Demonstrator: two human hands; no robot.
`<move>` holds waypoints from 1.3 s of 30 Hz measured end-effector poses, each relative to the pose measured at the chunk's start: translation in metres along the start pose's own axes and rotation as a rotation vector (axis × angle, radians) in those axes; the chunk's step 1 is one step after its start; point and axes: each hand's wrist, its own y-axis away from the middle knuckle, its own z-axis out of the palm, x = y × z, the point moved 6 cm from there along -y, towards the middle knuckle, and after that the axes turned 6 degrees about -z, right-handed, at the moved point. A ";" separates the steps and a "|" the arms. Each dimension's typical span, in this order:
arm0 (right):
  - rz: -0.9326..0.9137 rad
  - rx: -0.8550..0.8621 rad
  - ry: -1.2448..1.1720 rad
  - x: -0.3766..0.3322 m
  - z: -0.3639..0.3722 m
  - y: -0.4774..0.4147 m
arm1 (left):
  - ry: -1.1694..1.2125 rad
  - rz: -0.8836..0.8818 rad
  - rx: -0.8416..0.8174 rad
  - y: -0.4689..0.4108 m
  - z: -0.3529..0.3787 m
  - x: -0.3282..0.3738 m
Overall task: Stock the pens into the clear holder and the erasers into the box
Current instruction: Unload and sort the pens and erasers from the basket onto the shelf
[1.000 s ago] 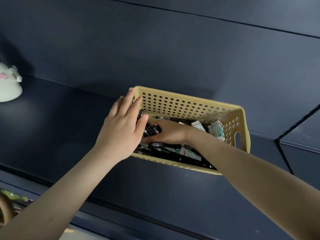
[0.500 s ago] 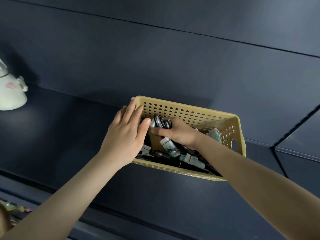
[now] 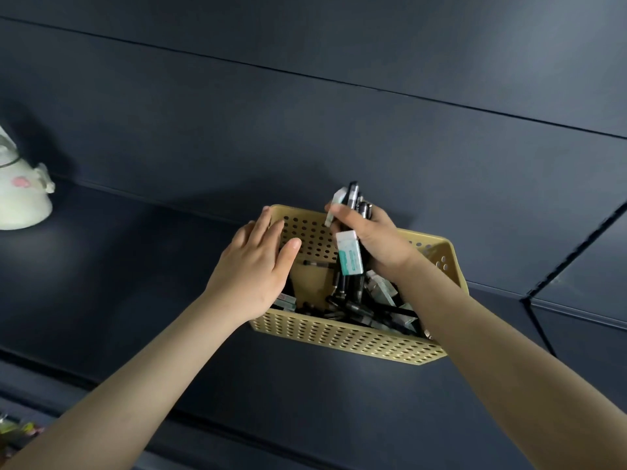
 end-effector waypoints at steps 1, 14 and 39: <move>-0.003 0.038 -0.028 -0.003 -0.004 -0.001 | -0.008 -0.006 -0.014 -0.002 0.000 0.001; 0.224 0.528 -0.462 -0.003 -0.046 0.004 | -0.006 -0.056 -0.169 -0.019 0.005 0.001; 0.091 0.890 -0.857 -0.005 -0.113 0.133 | 0.716 0.517 -0.128 0.041 0.006 0.181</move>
